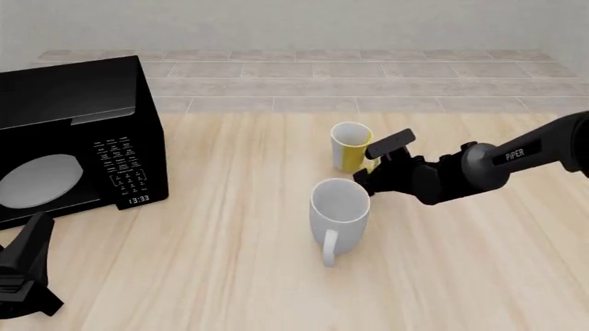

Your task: Put the yellow and white mug to the front of the white mug.

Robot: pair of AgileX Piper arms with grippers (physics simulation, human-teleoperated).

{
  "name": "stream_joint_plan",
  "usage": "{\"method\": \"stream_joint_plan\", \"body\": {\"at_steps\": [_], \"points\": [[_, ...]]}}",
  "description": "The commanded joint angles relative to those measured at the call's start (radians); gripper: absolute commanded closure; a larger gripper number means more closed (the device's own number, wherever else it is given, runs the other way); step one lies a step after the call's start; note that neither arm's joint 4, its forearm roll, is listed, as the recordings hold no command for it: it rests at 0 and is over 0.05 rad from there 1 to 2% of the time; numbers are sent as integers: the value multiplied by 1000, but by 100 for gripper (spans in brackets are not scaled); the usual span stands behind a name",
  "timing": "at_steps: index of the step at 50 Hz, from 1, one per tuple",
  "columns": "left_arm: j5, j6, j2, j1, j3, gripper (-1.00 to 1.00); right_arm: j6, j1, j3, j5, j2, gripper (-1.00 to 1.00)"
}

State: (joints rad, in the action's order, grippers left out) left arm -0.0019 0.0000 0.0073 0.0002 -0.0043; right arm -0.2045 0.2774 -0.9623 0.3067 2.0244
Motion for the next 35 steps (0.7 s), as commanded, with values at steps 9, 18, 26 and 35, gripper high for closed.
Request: {"method": "stream_joint_plan", "body": {"at_steps": [9,18,26,35], "points": [[0,0,0,0,0,-100,7,-3,16,4,-39,-100],[0,0,0,0,0,-100,-3,-11,33,-8,-119,-100],[0,0,0,0,0,-100,7,2,80,5,-199,-100],[0,0,0,0,0,-100,-2,10,149,-5,-337,-100]]}}
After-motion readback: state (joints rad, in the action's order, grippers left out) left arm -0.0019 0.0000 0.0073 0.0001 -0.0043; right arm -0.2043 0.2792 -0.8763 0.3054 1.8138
